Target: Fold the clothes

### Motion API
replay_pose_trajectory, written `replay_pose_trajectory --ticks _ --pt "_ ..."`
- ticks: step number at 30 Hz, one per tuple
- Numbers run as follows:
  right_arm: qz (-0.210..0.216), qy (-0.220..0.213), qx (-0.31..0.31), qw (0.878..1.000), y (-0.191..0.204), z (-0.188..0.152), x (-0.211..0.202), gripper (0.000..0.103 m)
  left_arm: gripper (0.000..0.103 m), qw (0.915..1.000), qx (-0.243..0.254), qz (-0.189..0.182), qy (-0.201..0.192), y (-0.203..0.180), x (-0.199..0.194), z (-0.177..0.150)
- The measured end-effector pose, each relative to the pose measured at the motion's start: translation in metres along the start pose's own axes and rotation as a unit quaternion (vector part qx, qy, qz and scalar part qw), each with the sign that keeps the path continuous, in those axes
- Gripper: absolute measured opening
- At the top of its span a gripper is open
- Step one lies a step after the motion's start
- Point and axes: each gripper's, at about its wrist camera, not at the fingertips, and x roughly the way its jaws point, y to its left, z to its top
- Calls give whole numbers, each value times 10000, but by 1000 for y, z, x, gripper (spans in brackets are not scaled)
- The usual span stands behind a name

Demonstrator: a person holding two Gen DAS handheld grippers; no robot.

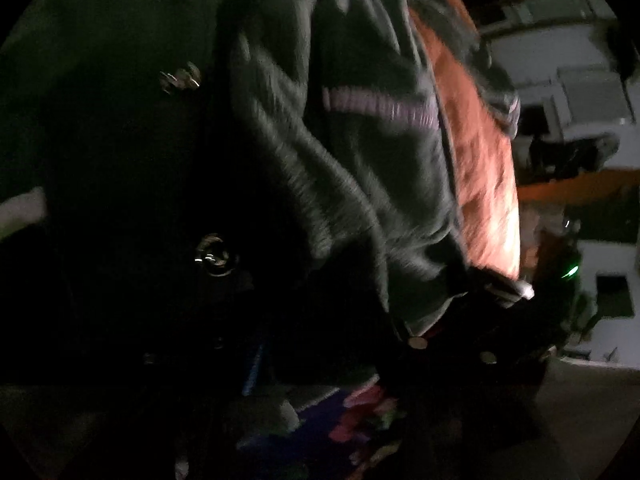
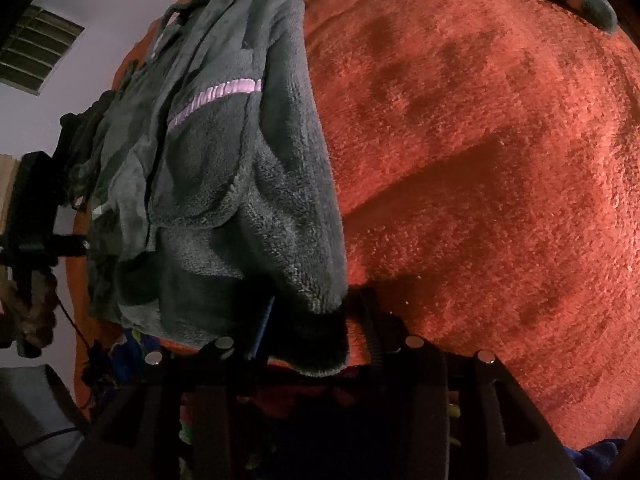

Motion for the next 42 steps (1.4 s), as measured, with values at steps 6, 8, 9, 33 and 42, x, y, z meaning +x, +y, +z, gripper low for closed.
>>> replay_pose_trajectory --ticks 6,8,9,33,42 --pt "-53 -45 -58 10000 8 0 3 42 49 9999 137 74 -60 -4 15 5" --pt "-51 -40 -63 10000 10 -7 3 42 36 9997 110 151 -128 -2 12 2" --pt "-48 -31 -66 10000 11 -9 3 42 30 9995 105 260 -129 -2 9 -1" --pt "-4 -36 -87 10000 -3 -3 -2 46 54 9985 141 252 -469 16 -35 -23" --pt "4 -39 -120 9999 1 -2 6 46 6 9944 404 -949 -227 -13 -34 -32"
